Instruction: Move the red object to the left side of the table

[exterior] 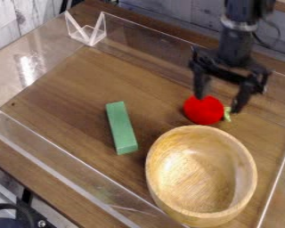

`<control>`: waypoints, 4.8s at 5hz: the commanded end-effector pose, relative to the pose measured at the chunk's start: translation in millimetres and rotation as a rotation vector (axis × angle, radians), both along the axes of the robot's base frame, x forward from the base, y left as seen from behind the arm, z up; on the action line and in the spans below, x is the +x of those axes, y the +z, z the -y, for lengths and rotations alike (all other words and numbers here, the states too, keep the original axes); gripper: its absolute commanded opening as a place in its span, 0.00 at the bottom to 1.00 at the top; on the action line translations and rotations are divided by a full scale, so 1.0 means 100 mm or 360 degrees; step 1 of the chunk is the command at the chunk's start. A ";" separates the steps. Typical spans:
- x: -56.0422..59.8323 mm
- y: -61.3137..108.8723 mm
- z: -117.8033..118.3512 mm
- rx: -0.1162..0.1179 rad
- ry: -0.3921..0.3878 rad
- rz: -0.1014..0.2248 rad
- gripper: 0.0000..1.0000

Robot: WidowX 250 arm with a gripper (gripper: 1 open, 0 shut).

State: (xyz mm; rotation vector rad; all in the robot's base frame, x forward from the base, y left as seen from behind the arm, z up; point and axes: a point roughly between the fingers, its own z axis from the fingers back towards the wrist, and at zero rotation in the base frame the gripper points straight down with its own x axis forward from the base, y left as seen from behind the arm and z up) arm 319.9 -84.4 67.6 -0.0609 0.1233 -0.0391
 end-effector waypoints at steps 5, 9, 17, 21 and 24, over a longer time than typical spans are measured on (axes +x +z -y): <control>0.20 -0.42 -0.01 -0.0052 -0.0134 0.0095 1.00; 0.19 -0.51 -0.13 -0.0041 -0.0163 0.0134 1.00; 0.32 -0.52 -0.33 -0.0060 -0.0456 0.0162 0.00; 0.01 0.91 -0.83 0.0065 -0.0227 0.0420 0.00; -0.43 1.29 -1.52 0.0136 0.0167 0.0457 0.00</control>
